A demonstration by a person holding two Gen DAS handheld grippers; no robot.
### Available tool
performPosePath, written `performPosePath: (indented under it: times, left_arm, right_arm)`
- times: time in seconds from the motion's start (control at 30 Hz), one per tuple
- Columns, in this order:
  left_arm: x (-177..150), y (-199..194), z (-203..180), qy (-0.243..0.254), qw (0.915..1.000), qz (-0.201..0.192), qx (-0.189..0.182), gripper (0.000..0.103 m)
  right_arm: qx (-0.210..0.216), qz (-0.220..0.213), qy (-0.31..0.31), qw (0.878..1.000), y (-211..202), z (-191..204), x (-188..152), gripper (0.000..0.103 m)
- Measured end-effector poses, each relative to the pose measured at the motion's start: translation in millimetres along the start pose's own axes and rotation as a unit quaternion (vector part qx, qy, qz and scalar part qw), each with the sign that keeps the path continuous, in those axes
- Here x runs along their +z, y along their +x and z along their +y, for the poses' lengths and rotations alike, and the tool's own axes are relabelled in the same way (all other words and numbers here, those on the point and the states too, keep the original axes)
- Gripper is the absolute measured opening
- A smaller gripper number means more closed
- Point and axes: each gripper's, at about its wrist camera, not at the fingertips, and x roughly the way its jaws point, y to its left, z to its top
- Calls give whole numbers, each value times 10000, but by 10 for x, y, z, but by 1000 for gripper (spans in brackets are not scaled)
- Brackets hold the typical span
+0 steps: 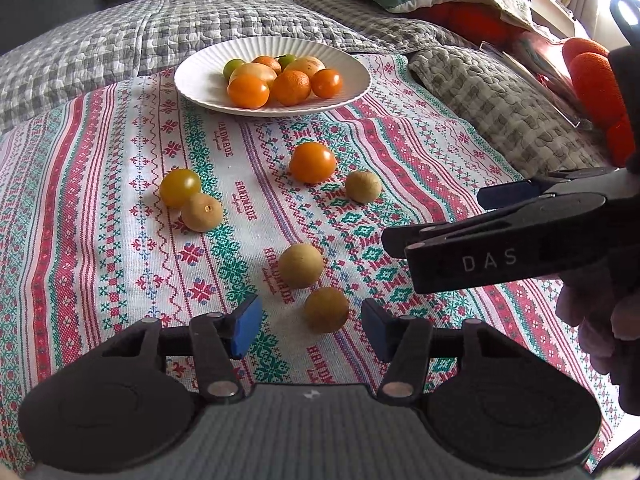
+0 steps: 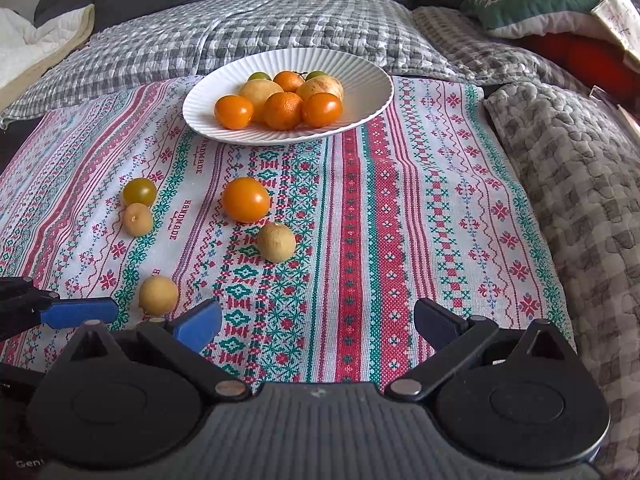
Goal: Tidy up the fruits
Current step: 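Lower the left gripper onto a small yellow-brown fruit and close it, then close the right gripper on a yellow round fruit while the left holds its own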
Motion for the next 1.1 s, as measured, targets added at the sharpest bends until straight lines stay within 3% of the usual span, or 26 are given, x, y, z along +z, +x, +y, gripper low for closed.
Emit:
performPosePath:
  times: [0.2,0.47,0.8,1.1]
  left_arm:
    - [8,19,10,65,9999,27,-87,13]
    - [-35,-78,0,521,9986,-47,-46,13]
    - [-44,-195,301,349,9984,9,447,13]
    - [-32,-197,485,114,9973,130,713,13]
  right_arm:
    - [-11,7,52,10000,3,-20,-5,102]
    - [93,30,123,9999,10,-9,-12,102]
    - [709,-21,-53,9975,20,174,-1,98]
    - [1186,-23,-517,9916,66,441,-10,78]
